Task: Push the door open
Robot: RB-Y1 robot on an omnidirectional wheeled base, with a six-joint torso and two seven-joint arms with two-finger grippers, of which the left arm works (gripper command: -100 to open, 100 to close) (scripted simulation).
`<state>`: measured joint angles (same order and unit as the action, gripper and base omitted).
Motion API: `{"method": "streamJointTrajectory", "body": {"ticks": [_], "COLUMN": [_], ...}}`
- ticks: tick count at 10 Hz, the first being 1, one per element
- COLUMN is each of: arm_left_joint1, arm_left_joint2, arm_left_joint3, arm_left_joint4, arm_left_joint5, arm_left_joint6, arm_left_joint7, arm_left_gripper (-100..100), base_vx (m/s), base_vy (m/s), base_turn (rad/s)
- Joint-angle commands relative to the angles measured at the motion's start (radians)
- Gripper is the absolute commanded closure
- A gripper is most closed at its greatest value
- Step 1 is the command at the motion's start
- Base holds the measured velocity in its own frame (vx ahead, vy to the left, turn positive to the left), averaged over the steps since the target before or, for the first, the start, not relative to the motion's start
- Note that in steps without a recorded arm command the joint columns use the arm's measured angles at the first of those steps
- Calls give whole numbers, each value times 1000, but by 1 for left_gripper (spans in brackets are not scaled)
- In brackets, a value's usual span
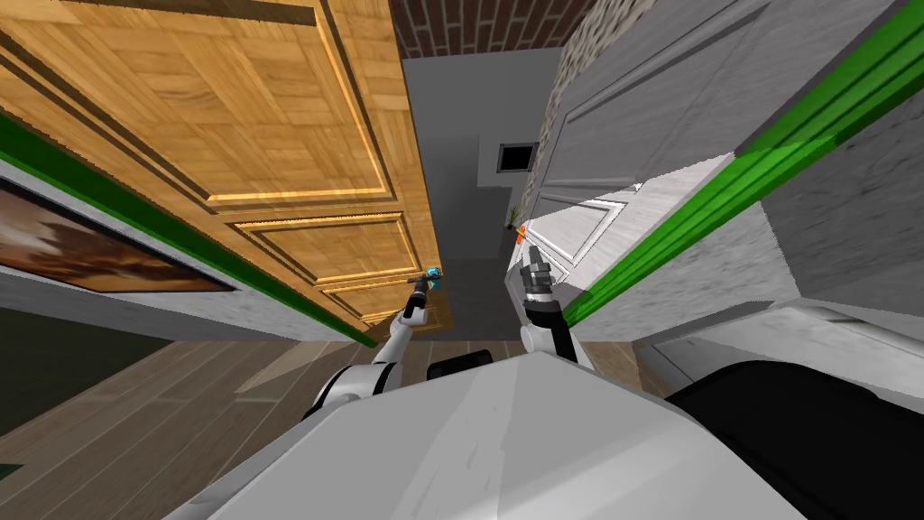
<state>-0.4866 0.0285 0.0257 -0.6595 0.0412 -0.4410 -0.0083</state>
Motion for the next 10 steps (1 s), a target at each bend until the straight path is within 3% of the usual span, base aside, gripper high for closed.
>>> {"method": "streamJointTrajectory", "body": {"ticks": [1, 3, 4, 7, 10], "arm_left_joint1": [9, 9, 11, 11, 15], "arm_left_joint2": [24, 27, 38, 38, 56], "arm_left_joint3": [28, 35, 54, 54, 94], "arm_left_joint4": [-13, -13, -13, -13, -14], "arm_left_joint5": [7, 9, 15, 15, 29], "arm_left_joint6": [0, 0, -1, -1, -2], "arm_left_joint7": [-10, -12, -18, -18, -30], "arm_left_gripper": [100, 100, 100, 100, 100], "base_vx": [194, 130, 120, 63, 131], "base_vy": [-130, -99, -72, -45, -111], "base_turn": [65, 55, 39, 24, 80]}}
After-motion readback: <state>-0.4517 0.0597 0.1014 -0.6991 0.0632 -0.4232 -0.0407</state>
